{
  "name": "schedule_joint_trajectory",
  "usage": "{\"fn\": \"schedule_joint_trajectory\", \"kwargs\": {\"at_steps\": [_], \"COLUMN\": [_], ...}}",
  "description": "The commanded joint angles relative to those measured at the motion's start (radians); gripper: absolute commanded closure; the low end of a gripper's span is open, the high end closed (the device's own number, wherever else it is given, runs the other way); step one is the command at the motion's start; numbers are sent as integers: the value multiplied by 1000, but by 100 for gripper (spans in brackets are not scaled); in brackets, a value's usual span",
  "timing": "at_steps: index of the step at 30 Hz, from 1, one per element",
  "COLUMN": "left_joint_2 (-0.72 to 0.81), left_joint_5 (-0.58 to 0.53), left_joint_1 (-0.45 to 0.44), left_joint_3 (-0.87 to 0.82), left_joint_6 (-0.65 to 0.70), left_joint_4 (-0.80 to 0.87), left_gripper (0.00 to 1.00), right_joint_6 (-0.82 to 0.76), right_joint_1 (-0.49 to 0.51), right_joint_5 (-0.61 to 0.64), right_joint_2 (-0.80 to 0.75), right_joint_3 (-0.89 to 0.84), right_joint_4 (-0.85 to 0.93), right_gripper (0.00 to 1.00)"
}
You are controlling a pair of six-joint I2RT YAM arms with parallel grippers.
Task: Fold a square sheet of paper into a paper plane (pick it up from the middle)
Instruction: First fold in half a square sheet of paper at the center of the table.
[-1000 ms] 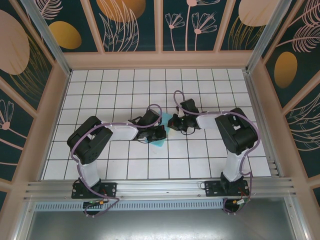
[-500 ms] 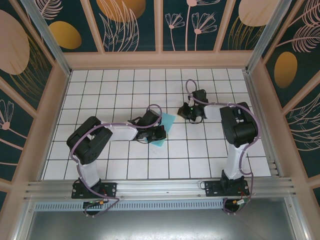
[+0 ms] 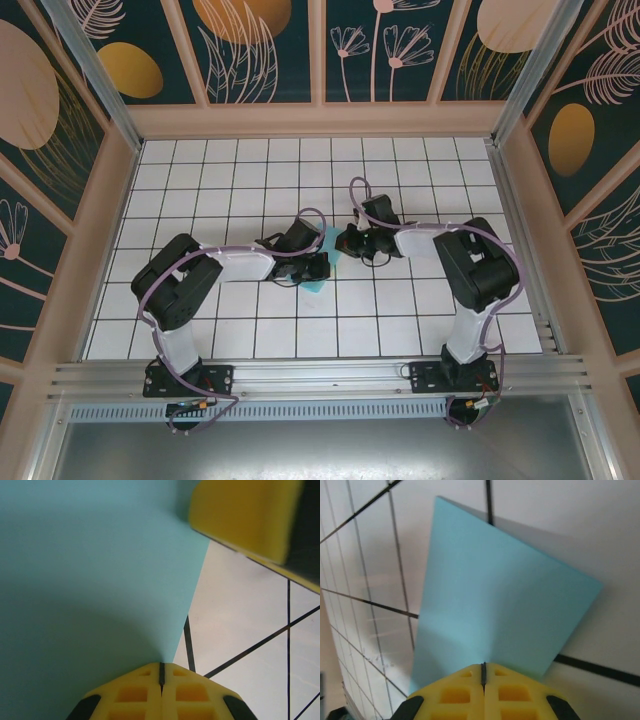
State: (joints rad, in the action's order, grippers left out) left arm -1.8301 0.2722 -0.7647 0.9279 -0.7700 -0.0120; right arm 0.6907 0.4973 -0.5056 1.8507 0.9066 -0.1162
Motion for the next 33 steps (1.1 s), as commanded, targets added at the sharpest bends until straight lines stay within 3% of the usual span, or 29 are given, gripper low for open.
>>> {"fn": "schedule_joint_trajectory", "kwargs": {"at_steps": [1,7,12,20,33], "left_joint_2": [30,55,-11,-64,-51], "left_joint_5": [-14,11,33,52,53], "left_joint_1": [2,2,3,2,2], "left_joint_3": [-2,13,95,94,-39], "left_joint_6": [11,-25,-6,0,3], "left_joint_4": [45,-27,3,1,14], "left_gripper": [100,100,100,100,100], "right_joint_6": [27,4,6,14,7], "right_joint_1": [-3,-6,-6,-5,-12], "right_joint_5": [-10,42,44,41,61], "right_joint_2": [37,47,65,73,86], "right_joint_3": [-8,1,3,-5,-5], "right_joint_4": [-27,44,58,56,98], "right_gripper": [100,100,100,100,100]}}
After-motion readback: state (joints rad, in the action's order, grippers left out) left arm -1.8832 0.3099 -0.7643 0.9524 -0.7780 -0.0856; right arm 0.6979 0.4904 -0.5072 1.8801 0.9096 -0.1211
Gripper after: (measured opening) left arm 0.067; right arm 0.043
